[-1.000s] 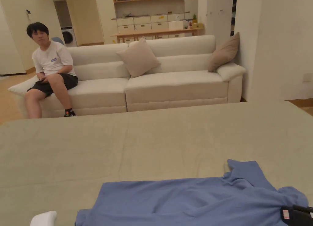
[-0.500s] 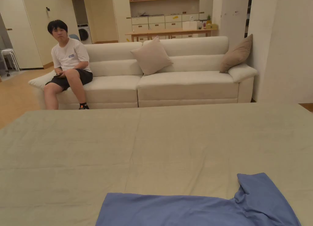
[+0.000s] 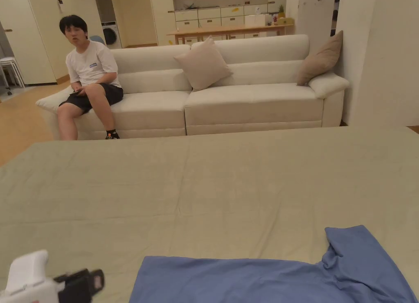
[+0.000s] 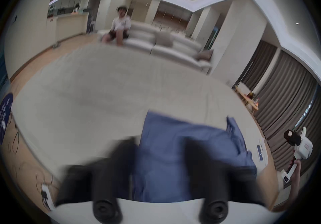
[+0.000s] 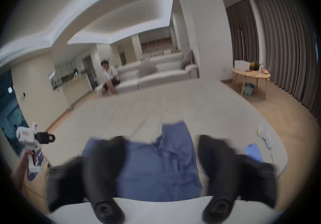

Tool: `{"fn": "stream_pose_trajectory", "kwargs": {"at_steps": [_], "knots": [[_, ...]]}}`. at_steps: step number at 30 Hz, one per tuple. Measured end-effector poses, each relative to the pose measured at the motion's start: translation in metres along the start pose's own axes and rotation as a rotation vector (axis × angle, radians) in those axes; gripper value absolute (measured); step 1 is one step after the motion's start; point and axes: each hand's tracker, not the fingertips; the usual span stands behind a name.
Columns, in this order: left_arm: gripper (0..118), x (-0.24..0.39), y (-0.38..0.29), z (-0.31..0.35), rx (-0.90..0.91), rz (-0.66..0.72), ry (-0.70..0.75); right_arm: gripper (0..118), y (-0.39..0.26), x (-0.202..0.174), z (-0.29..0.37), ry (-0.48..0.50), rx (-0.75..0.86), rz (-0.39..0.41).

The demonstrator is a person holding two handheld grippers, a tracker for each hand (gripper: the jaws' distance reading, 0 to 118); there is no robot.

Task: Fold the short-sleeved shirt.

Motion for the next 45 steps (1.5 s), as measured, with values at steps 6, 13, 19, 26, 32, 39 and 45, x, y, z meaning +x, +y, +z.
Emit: {"fn": "stream_pose_trajectory", "kwargs": {"at_steps": [6,13,19,26,32,39,45], "knots": [[0,0.007,0.042,-0.128,-0.161,0.034,-0.006,0,0.001,-0.016,-0.04,-0.001,-0.049,-0.014],[118,-0.007,0.035,-0.257,-0.428,-0.012,0.074,0,-0.022,-0.001,-0.059,-0.035,-0.169,-0.073],[80,-0.015,-0.004,-0.304,-0.57,-0.072,0.122,0,-0.043,0.031,-0.067,-0.102,-0.218,-0.069],[4,-0.001,-0.004,-0.284,-0.448,-0.198,0.09,0,-0.058,0.055,-0.118,-0.097,-0.286,-0.05],[3,0.031,-0.002,-0.266,-0.461,-0.23,0.064,0,-0.068,0.096,-0.227,-0.087,-0.39,-0.072],[3,0.01,0.023,-0.237,-0.334,-0.153,0.024,111,-0.072,0.097,-0.333,-0.195,-0.637,-0.013],[3,0.009,0.016,-0.23,-0.339,-0.096,0.025,67,-0.085,0.078,-0.353,-0.285,-0.666,0.032]]}}
